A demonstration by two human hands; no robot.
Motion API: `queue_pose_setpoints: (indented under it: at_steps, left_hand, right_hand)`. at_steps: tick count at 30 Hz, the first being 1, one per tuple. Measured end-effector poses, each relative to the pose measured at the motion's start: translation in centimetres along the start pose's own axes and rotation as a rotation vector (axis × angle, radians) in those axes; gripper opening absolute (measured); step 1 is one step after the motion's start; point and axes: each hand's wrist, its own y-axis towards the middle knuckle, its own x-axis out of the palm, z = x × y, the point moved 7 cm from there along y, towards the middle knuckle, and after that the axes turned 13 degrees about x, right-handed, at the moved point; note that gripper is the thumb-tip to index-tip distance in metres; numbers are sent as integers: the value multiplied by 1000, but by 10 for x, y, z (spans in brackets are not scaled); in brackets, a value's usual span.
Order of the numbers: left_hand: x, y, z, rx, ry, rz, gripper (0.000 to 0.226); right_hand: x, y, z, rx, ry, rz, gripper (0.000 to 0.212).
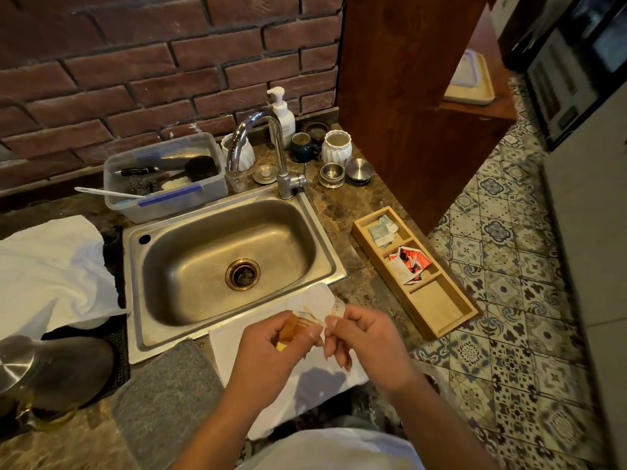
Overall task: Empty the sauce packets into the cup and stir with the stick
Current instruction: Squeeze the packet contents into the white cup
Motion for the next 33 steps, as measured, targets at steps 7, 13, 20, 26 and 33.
queue_pose_setpoints:
  at_steps: [7, 13, 20, 26, 33]
  left_hand:
    - [-16, 14, 6, -40, -29, 143, 16]
    - [5, 7, -2, -106, -90, 168, 18]
    - [30, -3, -18, -206, -125, 177, 25]
    - [37, 0, -23, -280, -161, 203, 29]
    - [45, 7, -20, -288, -149, 196, 29]
  right_hand:
    - [-63, 10, 11, 101, 11, 121, 26]
    - [-118, 38, 63, 298, -41, 253, 33]
    - [-138, 53, 134, 537, -72, 278, 28]
    - [-150, 63, 149, 576, -124, 316, 27]
    - [-166, 82, 154, 581, -284, 363, 30]
